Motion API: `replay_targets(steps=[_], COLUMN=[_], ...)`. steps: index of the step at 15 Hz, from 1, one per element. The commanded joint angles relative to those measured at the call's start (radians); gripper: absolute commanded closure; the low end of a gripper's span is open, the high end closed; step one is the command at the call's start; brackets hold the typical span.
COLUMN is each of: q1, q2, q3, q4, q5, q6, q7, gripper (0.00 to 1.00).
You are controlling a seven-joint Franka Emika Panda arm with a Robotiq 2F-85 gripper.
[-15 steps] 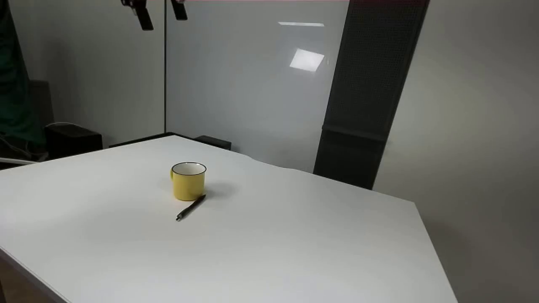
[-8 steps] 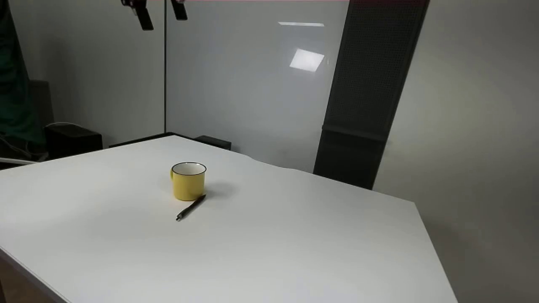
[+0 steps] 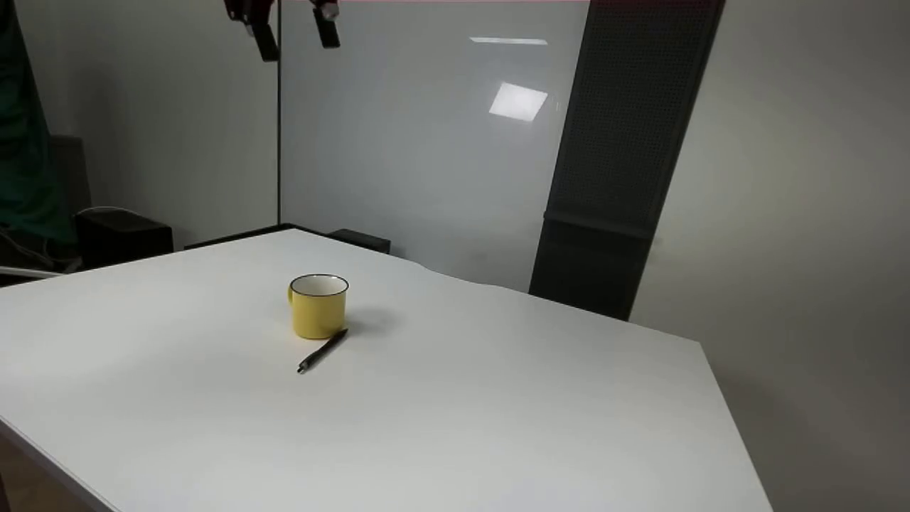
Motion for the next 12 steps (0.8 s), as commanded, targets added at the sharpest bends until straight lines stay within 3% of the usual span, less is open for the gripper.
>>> replay_targets(steps=[1,7,12], q1=[0.007,0.003,0.019], q2=[0.084,0.274,0.413], q3=[-0.082,-0.164,-0.16], q4=[0.011,0.033,0.037], q5=[0.004,0.011,-0.006], q6=[0.073,0.139,0.149], q7=[-0.121,-0.268,-0.142], gripper=[0.0,0.0,0.0])
